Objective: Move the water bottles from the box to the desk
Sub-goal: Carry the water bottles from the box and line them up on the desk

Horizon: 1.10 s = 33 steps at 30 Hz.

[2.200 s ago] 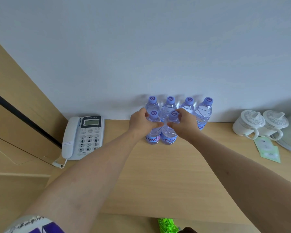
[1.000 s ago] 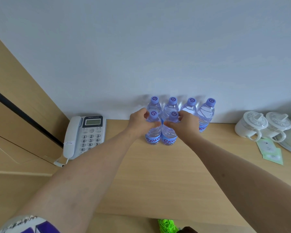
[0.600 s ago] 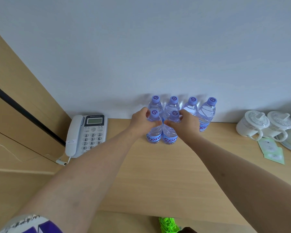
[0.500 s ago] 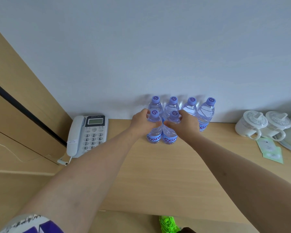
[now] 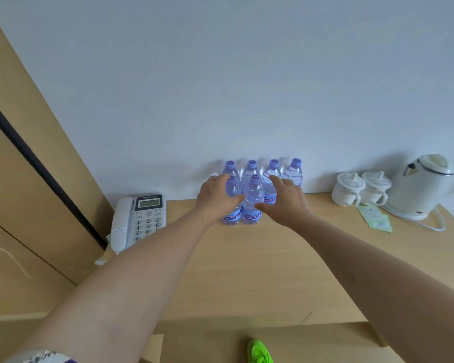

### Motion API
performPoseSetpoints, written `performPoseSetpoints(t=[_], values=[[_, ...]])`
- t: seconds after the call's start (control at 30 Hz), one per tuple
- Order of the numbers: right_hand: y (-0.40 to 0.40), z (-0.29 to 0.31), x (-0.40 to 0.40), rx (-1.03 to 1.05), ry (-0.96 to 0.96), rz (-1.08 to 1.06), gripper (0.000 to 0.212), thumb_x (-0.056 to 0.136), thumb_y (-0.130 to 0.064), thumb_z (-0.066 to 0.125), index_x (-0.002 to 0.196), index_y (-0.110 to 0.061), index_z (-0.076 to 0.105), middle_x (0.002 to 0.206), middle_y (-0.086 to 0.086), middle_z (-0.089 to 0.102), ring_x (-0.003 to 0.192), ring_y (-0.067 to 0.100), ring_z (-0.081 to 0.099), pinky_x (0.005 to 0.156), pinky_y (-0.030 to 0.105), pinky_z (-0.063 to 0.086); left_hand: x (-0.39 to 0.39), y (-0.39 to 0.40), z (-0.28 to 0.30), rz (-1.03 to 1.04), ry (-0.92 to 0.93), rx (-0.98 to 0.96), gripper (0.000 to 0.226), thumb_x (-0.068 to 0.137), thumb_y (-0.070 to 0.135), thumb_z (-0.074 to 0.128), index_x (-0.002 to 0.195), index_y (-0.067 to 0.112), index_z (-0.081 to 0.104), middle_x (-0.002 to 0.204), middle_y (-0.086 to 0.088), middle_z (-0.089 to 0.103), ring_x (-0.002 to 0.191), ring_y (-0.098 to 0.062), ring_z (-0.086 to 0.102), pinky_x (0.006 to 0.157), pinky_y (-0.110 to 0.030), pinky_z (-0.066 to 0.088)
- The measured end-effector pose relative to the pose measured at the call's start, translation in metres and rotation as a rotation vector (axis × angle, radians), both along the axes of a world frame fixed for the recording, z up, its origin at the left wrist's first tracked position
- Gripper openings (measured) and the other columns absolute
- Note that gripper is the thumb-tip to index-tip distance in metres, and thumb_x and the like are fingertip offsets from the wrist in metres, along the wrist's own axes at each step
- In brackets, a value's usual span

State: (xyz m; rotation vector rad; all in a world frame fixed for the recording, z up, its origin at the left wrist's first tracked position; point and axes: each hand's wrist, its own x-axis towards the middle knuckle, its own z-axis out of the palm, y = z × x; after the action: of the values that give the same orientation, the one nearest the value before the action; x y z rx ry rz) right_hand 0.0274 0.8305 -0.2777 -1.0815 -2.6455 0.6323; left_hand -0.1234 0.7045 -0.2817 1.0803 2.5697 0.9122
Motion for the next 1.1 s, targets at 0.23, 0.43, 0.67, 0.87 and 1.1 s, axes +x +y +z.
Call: performPoseSetpoints(t=[0.23,0.43,0.67,0.87,1.1], values=[[-0.026,0.010,0.084,0.059,-0.089,-0.135,0.090,0.078,-0.058,0.073,0.152,-0.030,0.030,0.152,0.005,0.039,0.137,0.032,0.037,0.108,0.045,0.038,0.069,0.010,0.017,-0.195,0.115,0.028,0.070,0.082,0.047,0.076,0.141,0.020,0.051,0.138,-0.003,0.054,0.124,-0.024,0.053,0.090,-0.033,0.046],[-0.020,0.027,0.175,0.082,-0.084,-0.320,0.092,0.078,-0.058,0.073,0.153,-0.030,0.027,0.156,0.005,0.034,0.140,0.032,0.033,0.109,0.047,0.037,0.156,0.050,0.035,-0.377,0.152,-0.005,0.075,0.083,0.052,0.074,0.144,0.018,0.046,0.146,-0.007,0.048,0.135,-0.028,0.043,0.107,-0.042,0.041],[-0.002,0.039,0.325,0.091,-0.026,-0.546,0.093,0.078,-0.059,0.073,0.153,-0.034,0.024,0.157,0.003,0.032,0.141,0.030,0.031,0.109,0.047,0.037,0.301,0.106,0.057,-0.608,0.209,-0.011,0.078,0.083,0.054,0.071,0.148,0.022,0.042,0.152,-0.005,0.041,0.139,-0.027,0.037,0.111,-0.040,0.038],[0.006,0.034,0.503,0.089,-0.043,-0.763,0.093,0.077,-0.063,0.071,0.152,-0.034,0.025,0.154,0.002,0.035,0.138,0.030,0.032,0.105,0.044,0.035,0.484,0.148,0.060,-0.815,0.228,-0.020,0.077,0.086,0.055,0.067,0.150,0.024,0.037,0.158,-0.005,0.034,0.146,-0.026,0.027,0.116,-0.043,0.032],[-0.010,0.029,0.727,0.071,-0.059,-1.061,0.096,0.076,-0.060,0.075,0.153,-0.034,0.026,0.153,0.002,0.038,0.139,0.029,0.033,0.106,0.043,0.037,0.715,0.167,0.061,-1.117,0.245,0.030,0.078,0.088,0.052,0.067,0.152,0.022,0.036,0.155,-0.005,0.038,0.144,-0.025,0.030,0.114,-0.043,0.036]])
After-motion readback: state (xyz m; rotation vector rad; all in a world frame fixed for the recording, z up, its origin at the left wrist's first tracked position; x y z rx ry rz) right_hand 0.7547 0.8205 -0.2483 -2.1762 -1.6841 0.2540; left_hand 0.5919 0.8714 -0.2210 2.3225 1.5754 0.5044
